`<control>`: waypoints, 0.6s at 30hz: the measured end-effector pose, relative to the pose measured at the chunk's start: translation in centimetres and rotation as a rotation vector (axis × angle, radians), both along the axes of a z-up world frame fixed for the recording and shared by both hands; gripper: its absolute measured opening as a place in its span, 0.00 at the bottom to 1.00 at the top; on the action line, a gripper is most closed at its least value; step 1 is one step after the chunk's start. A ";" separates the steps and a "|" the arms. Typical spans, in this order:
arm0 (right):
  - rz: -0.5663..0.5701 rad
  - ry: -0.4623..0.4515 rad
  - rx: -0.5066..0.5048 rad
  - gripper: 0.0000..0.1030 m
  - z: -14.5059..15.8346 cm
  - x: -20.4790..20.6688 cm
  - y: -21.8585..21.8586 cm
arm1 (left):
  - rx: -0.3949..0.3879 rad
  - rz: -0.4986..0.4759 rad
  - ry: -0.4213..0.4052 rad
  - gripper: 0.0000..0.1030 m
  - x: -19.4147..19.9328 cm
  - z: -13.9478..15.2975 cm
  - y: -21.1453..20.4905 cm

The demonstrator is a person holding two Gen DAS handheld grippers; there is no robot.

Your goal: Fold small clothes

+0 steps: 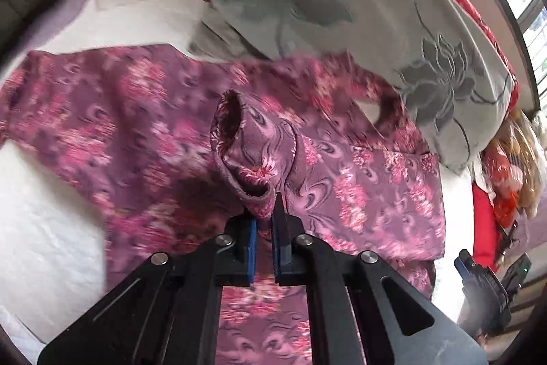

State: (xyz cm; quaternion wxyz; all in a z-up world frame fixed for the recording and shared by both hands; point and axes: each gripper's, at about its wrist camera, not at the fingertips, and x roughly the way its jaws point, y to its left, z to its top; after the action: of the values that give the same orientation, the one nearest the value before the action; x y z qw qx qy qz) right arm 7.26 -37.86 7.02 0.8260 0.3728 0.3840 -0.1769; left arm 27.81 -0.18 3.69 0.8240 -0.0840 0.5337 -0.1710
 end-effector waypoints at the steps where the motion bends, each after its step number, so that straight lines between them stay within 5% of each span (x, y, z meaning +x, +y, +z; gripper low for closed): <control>1: -0.004 0.003 0.016 0.34 -0.7 0.4 -0.5 | 0.004 -0.011 0.013 0.05 0.0 -0.2 0.3; 5: 0.061 0.063 0.120 0.34 -3.9 3.1 -0.4 | 0.053 -0.022 0.098 0.05 0.4 -2.6 0.4; 8: 0.118 0.058 0.030 0.12 -3.1 4.1 0.9 | 0.048 -0.024 0.125 0.05 0.2 -3.5 0.4; 12: 0.068 -0.066 -0.042 0.10 -0.9 2.2 0.9 | 0.053 -0.042 0.126 0.15 -0.5 -3.6 1.9; 15: 0.112 0.116 -0.023 0.12 -4.0 3.2 0.7 | -0.005 0.012 0.137 0.15 -1.0 -3.1 4.3; 18: 0.058 0.063 -0.089 0.18 -1.8 2.6 1.3 | -0.061 0.029 0.083 0.15 -1.3 -1.1 5.4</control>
State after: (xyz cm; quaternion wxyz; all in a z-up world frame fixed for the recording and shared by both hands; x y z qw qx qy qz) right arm 9.84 -36.54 5.20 0.8339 0.3188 0.4123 -0.1815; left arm 26.46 5.23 2.57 0.8005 -0.1239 0.5607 -0.1716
